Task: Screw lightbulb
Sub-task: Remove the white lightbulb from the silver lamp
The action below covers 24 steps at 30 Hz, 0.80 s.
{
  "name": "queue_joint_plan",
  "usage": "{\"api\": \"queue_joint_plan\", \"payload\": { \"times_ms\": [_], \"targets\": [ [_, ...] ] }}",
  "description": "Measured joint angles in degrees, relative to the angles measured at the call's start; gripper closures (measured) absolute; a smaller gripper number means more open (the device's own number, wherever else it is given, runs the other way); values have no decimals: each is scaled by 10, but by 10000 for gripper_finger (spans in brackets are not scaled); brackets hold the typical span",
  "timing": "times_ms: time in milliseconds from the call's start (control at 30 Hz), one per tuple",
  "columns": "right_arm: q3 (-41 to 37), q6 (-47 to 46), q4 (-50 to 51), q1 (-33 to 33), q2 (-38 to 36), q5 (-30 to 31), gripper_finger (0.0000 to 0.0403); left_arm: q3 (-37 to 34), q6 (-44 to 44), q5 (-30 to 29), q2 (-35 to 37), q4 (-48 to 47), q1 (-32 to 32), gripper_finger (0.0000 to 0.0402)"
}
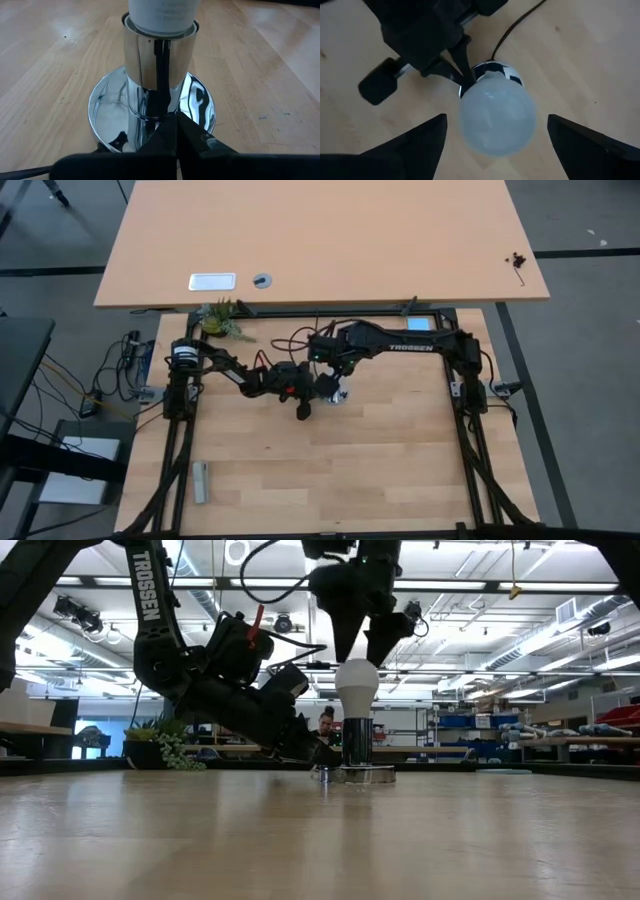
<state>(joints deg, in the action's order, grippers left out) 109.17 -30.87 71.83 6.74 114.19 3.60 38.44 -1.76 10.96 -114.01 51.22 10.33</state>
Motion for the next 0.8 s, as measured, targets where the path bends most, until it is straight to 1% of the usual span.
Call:
{"api": "queue_joint_plan", "payload": {
  "times_ms": [167,267,333,433,567,633,733,800],
  "targets": [
    [-28,-8,-32,4,1,0,56,0,0,0,0,0,0,401],
    [-41,-9,-32,9,1,-10,62,0,0,0,0,0,0,401],
    [-45,-6,-33,12,1,-12,74,0,0,0,0,0,0,401],
    [-47,13,-35,16,1,-15,100,0,0,0,0,0,0,401],
    [-48,53,-43,20,1,-10,143,0,0,0,0,0,0,401],
    [-48,72,-44,25,1,-13,156,0,0,-1,0,0,0,401],
    [-48,137,-45,29,1,-23,158,0,0,-1,0,0,0,401],
    [-48,208,-45,32,1,-35,152,0,0,-1,0,0,0,401]
  ]
}}
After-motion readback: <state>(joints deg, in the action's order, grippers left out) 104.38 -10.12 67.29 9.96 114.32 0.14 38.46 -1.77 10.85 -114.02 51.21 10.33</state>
